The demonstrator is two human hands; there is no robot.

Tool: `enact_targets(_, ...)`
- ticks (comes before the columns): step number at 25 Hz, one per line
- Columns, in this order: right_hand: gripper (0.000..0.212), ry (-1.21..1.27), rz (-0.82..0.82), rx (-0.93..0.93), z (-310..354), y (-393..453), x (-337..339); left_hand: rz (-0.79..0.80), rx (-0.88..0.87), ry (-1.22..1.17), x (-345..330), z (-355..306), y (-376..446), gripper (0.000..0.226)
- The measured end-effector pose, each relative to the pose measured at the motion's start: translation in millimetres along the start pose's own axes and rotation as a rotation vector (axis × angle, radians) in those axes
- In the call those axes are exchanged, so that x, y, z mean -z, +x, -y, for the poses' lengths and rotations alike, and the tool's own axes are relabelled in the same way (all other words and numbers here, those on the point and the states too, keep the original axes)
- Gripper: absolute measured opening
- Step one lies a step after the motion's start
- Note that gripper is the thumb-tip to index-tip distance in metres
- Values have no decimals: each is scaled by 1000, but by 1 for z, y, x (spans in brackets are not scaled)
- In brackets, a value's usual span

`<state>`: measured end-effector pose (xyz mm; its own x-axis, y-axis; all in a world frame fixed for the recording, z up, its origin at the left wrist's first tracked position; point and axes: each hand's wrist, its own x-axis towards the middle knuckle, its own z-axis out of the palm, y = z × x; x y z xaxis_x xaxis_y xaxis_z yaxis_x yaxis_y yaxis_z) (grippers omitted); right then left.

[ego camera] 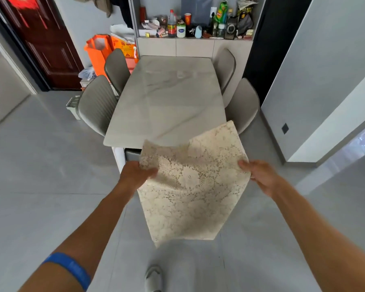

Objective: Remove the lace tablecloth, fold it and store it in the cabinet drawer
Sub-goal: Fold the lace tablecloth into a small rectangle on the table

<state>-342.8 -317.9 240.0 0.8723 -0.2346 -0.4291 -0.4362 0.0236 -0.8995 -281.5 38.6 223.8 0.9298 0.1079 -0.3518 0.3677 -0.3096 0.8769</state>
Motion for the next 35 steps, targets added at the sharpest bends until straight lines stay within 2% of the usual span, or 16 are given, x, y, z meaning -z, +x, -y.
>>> enact_targets(3, 17, 121, -186, -37, -6, 10, -7, -99, 26, -233, 4, -2, 4, 30)
enact_targets(5, 18, 140, -387, -71, -5, 14, -8, -117, -48, -212, 9, -2, 7, 31)
enact_targets(7, 24, 64, -475, -7, -3, 16, -11, -167, -78, -167, 16, -2, 11, 21)
enact_targets(9, 24, 69, -365, 102, 7, 16, -15, -127, -59, -196, 24, -4, 16, 24)
enact_targets(11, 29, 40, -84, 165, 22, 10, -17, 33, -90, -128, 36, -7, 21, 30)
enact_targets(13, 45, -346, 80, 231, 30, 14, -20, 82, -162, 125, 47, -8, 27, 43)
enact_targets(16, 28, -929, -91, 401, 39, 29, -32, -92, -364, 443, 53, -22, 36, 24)
enact_targets(19, 14, -1141, -134, 501, 67, 53, -38, -170, -468, 676, 68, -52, 61, 11)
enact_targets(21, 11, -1130, 42, 474, 97, 72, -47, -49, -439, 696, 91, -74, 91, 18)
enact_targets(24, 9, -841, 318, 250, 141, 88, -59, 296, -397, 632, 126, -102, 131, 11)
enact_targets(26, 18, -548, 378, 188, 170, 100, -62, 497, -355, 519, 147, -122, 155, 11)
enact_targets(28, 29, -359, 370, 168, 201, 124, -63, 585, -277, 324, 157, -145, 185, 8)
enact_targets(30, 25, -456, 265, 181, 231, 160, -73, 476, -243, 327, 155, -173, 223, 11)
enact_targets(33, 12, -983, 42, 264, 264, 233, -99, 180, -294, 670, 122, -216, 286, 9)
enact_targets(34, 14, -1051, -67, 319, 275, 258, -111, 50, -296, 742, 109, -232, 302, 11)
enact_targets(35, 17, -990, -176, 380, 289, 281, -124, -116, -303, 756, 98, -250, 317, 12)
